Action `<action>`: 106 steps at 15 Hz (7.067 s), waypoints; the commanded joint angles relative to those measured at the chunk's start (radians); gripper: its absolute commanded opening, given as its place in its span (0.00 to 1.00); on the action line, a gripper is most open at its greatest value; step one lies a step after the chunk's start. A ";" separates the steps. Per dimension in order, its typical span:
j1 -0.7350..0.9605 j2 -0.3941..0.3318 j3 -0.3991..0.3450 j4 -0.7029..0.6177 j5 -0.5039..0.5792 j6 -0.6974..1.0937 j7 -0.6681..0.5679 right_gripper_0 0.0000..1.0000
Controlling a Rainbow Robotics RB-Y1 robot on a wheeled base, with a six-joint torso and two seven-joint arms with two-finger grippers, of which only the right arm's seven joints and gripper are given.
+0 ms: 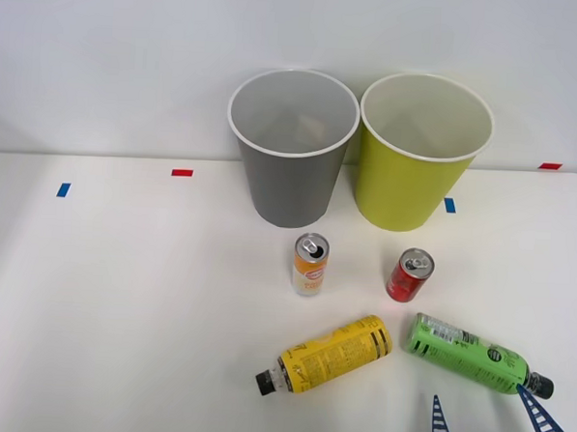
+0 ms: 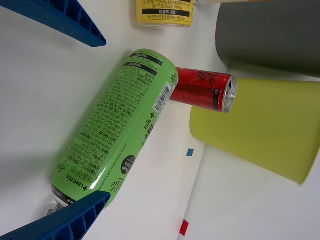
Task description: Put cans in the gray bin, plastic bottles in the light green bin
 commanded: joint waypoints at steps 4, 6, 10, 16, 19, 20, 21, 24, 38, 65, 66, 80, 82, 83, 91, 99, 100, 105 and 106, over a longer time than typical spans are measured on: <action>0.000 0.000 0.000 0.000 0.000 0.000 0.000 1.00; 0.000 0.000 0.000 0.000 0.000 0.000 0.000 1.00; 0.000 0.000 0.000 0.000 0.000 0.000 0.000 1.00; 0.000 0.000 0.000 0.000 0.000 0.000 0.000 1.00; 0.000 0.000 0.000 0.000 0.000 0.000 0.000 1.00; 0.000 0.000 0.000 0.000 0.000 0.000 0.000 1.00; 0.000 0.000 0.000 0.000 0.000 0.000 0.000 1.00; 0.000 0.000 0.000 0.000 0.000 0.000 0.000 1.00; 0.000 0.000 0.000 0.000 0.000 0.000 0.000 1.00; 0.000 -0.486 -0.170 -0.505 0.002 0.698 -0.008 1.00; -0.015 -0.505 -0.193 -0.591 0.000 0.854 -0.012 1.00; -0.330 -0.689 -0.212 -0.736 -0.233 1.532 0.014 1.00; -0.391 -0.664 -0.189 -0.736 -0.270 1.614 0.032 1.00; -0.434 -0.649 -0.166 -0.736 -0.270 1.658 0.037 1.00; -0.701 -0.523 -0.095 -0.617 -0.348 1.973 0.060 1.00; -0.790 -0.426 -0.034 -0.580 -0.241 2.089 0.066 1.00; -0.799 -0.423 -0.006 -0.580 -0.196 2.089 0.058 1.00; -0.830 -0.377 0.017 -0.503 -0.187 2.091 0.046 1.00; -0.836 -0.370 0.020 -0.494 -0.187 2.091 0.046 1.00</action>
